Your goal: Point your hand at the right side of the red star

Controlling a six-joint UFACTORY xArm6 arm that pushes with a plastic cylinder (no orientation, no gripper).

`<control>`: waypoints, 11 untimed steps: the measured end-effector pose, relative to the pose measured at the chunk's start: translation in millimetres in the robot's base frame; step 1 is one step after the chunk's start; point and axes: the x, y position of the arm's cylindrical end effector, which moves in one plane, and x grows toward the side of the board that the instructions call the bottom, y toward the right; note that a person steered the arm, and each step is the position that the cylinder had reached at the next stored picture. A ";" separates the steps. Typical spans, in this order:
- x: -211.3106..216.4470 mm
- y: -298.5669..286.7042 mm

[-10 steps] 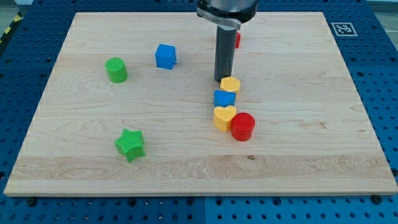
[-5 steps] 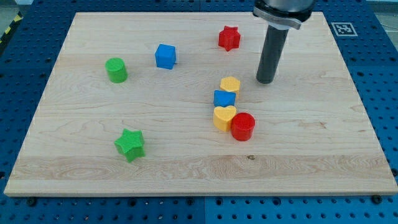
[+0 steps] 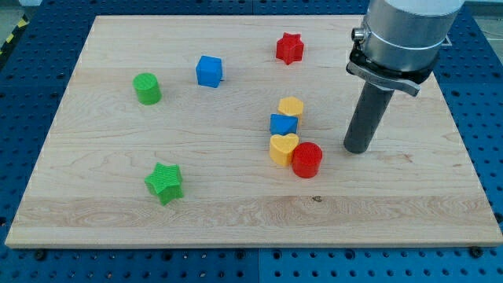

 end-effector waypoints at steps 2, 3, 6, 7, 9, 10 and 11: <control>-8.3 0.0; -17.8 1.8; -60.9 11.6; -85.6 13.0; -158.7 13.8; -209.2 13.8; -228.1 11.8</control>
